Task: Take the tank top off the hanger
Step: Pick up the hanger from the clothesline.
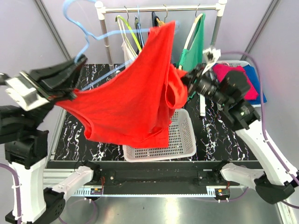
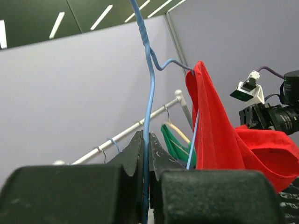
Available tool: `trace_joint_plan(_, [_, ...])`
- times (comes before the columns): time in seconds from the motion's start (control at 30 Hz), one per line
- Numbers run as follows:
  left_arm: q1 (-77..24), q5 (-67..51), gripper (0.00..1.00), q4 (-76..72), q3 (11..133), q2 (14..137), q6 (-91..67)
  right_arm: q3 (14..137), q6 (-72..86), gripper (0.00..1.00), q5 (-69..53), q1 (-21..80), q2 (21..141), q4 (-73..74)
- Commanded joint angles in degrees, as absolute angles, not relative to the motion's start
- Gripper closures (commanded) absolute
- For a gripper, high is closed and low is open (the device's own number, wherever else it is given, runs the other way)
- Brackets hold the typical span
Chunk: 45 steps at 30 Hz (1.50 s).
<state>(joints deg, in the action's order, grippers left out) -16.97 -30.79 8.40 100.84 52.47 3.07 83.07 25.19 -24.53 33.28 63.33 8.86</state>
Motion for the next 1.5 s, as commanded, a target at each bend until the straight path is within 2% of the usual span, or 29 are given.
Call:
trace_joint_plan(0.0, [-17.05, -29.79, 1.0, 8.7, 92.56, 46.59, 5.36, 70.78, 27.86, 0.94, -23.38, 33.57, 53.47, 5.09])
trace_joint_plan(0.23, [-17.05, -30.32, 1.0, 10.02, 83.33, 42.98, 3.08, 53.99, 29.7, 0.91, -17.77, 33.49, 43.25, 10.28])
trace_joint_plan(0.3, [-17.14, -30.85, 1.0, 10.98, 81.48, 42.71, 2.11, 52.3, 29.88, 0.75, -16.53, 33.49, 41.14, 12.56])
trace_joint_plan(0.37, [-17.23, -31.99, 1.0, 12.21, 79.73, 42.89, 1.23, 50.98, 29.97, 0.5, -13.72, 33.57, 39.73, 15.8])
trace_joint_plan(0.4, [-17.23, -32.51, 1.0, 13.87, 79.11, 42.98, 1.06, 51.06, 29.71, 0.26, -12.75, 33.49, 38.6, 16.86])
trace_joint_plan(0.43, [-17.14, -33.74, 1.0, 14.84, 78.58, 43.07, 1.05, 51.59, 29.18, 0.18, -10.74, 33.49, 38.15, 18.01])
trace_joint_plan(0.63, [-18.19, -35.95, 1.0, 22.41, 74.36, 43.86, 4.39, 59.22, 24.62, 0.02, -5.19, 33.49, 36.82, 23.81])
trace_joint_plan(0.83, [-22.92, -33.59, 1.0, 23.64, 72.86, 44.12, 5.8, 62.49, 23.11, 0.01, -6.84, 33.49, 39.81, 21.37])
trace_joint_plan(0.9, [-23.9, -33.05, 1.0, 23.56, 73.47, 44.82, 5.8, 61.79, 23.81, 0.03, -9.04, 33.57, 41.39, 17.68])
trace_joint_plan(1.0, [-24.61, -33.13, 1.0, 23.55, 75.49, 46.31, 5.19, 59.77, 25.22, 0.09, -12.39, 33.57, 43.5, 13.81])
trace_joint_plan(1.47, [-24.7, -33.13, 1.0, 23.47, 81.3, 47.55, 4.22, 48.61, 28.12, 0.12, -15.56, 33.57, 40.87, 6.86])
